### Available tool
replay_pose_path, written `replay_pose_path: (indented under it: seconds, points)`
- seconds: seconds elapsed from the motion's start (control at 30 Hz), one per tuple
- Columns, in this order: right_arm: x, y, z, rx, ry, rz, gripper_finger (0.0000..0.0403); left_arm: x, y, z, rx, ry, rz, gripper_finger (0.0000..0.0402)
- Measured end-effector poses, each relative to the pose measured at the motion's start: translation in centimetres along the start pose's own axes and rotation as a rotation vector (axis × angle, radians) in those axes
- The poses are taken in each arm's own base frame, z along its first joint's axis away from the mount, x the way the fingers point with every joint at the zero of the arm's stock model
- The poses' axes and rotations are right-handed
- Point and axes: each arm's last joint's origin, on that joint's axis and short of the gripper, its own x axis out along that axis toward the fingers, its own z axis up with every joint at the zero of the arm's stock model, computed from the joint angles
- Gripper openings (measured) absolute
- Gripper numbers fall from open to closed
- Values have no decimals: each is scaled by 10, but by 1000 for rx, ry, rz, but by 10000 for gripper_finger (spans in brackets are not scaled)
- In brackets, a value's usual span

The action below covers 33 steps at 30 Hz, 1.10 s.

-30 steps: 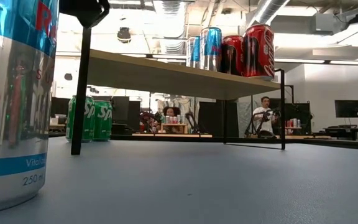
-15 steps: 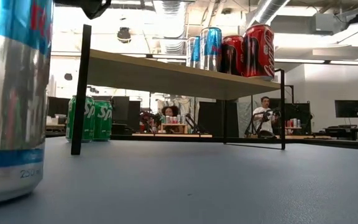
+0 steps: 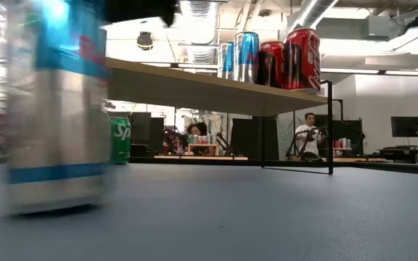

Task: Place canned beverage on shelf
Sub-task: Put the blue soda can on the shelf aligned with the other blue soda cans

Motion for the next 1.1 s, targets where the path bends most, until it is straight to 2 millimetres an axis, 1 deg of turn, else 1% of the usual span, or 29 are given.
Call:
replay_pose_path:
  seconds: [0.1,0.17,0.27,0.4,0.57,0.7,0.8,0.9,1.0,1.1]
  points:
    - [-15,12,1,86,-6,-181,186,0,0,0,0,1,0,303]
    - [-31,18,0,144,-2,-306,186,0,0,0,0,1,0,303]
    - [-57,26,6,233,-31,-364,186,0,0,0,7,3,1,303]
    - [-86,23,6,378,0,-427,186,0,1,0,13,-3,25,303]
    - [-127,11,2,450,-35,-680,186,0,3,0,16,-15,91,303]
    - [-158,1,1,459,-20,-754,186,0,3,1,14,-25,101,303]
    - [-178,-11,0,469,-18,-819,186,0,3,2,11,-35,100,303]
    - [-193,-25,1,458,-38,-904,186,0,3,2,11,-35,100,303]
    - [-202,-38,3,447,-57,-958,186,0,3,2,11,-35,100,303]
    - [-208,-47,3,440,-34,-982,186,0,3,2,11,-35,100,303]
